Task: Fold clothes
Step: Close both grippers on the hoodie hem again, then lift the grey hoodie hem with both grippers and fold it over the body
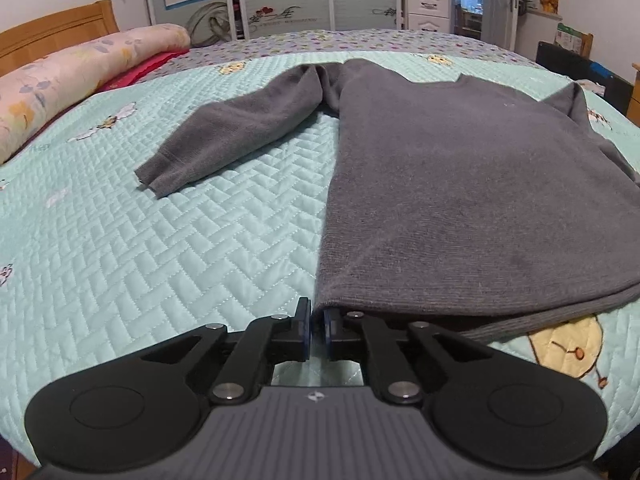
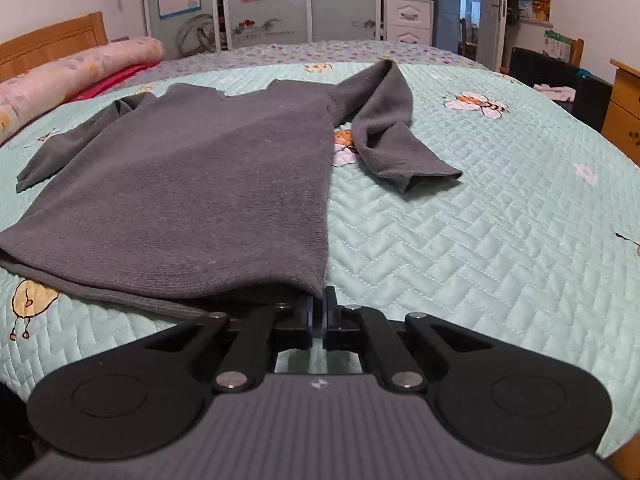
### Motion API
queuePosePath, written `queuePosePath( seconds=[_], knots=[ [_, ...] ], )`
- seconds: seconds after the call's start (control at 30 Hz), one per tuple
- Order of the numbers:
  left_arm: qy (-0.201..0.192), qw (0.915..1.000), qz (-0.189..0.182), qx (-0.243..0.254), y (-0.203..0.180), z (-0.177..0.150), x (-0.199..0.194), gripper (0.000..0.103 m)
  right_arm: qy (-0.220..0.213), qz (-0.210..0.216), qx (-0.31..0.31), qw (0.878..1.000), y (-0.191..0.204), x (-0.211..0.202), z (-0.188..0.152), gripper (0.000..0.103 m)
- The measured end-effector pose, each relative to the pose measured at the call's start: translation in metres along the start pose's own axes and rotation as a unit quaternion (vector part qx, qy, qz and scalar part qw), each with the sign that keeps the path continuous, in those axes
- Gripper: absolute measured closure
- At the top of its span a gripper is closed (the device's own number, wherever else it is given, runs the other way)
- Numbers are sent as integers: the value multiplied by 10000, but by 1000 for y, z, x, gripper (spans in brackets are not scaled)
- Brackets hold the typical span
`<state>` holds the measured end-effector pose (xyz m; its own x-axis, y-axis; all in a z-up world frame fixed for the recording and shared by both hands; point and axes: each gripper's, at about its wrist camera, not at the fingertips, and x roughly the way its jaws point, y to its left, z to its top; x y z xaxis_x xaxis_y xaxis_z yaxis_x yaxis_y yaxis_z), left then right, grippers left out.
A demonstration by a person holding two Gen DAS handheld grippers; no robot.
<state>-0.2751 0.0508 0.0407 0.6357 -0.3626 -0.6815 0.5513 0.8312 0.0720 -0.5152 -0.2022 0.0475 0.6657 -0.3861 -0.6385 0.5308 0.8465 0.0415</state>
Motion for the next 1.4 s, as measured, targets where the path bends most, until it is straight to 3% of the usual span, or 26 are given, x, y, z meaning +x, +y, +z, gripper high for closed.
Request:
queuePosePath(
  seconds=[0.13,0.23,0.4,0.47,0.6,0.67,0.7,0.73,0.8,0.87,0.97,1.03,1.1,1.2,1.27,1.4],
  knots=[
    [13,10000,-69,-7,1,-1,-8,99,79,-38,-44,10000,-2,-7,5,101],
    [257,9996,-68,-63,6,-7,1,93,237,24,40,9997,-7,-2,3,100],
    [265,9996,-14,-74,10,-6,-11,86,506,389,551,9964,-32,-9,-3,92],
    [215,9997,114,-99,12,-5,-19,86,566,311,638,9959,-41,-17,-3,91],
    [163,9983,315,-455,25,0,-33,83,439,-108,962,9943,-56,-36,6,89],
    [218,9970,115,-734,32,4,-35,81,289,146,1382,9899,-65,-36,16,88],
    [199,9968,31,-772,32,6,-37,81,219,272,1587,9867,-69,-36,21,81],
    [72,9979,-24,-650,26,9,-42,81,251,358,1717,9842,-70,-30,22,70],
    [-191,9992,-134,-334,12,14,-52,81,312,529,1969,9785,-72,-19,25,68],
    [-441,9980,-325,327,-18,16,-62,78,262,720,1933,9781,-65,-19,23,68],
    [-635,9842,-827,1428,-66,9,-72,71,-101,1198,1048,9872,-35,-41,18,68],
    [-614,9703,-1199,2010,-94,0,-72,71,-101,1246,-124,9921,1,-51,12,68],
    [-538,9576,-1402,2459,-117,-10,-68,71,26,1280,-1150,9851,35,-49,4,68],
    [-334,9419,-1353,3056,-140,-19,-57,70,116,978,-2285,9686,64,-35,-4,68],
    [-150,9361,-1376,3234,-143,-19,-50,69,427,1050,-2651,9575,70,-23,-4,68],
    [-85,9301,-1399,3395,-145,-17,-44,69,437,1071,-3001,9469,71,-20,-4,66]
  ],
)
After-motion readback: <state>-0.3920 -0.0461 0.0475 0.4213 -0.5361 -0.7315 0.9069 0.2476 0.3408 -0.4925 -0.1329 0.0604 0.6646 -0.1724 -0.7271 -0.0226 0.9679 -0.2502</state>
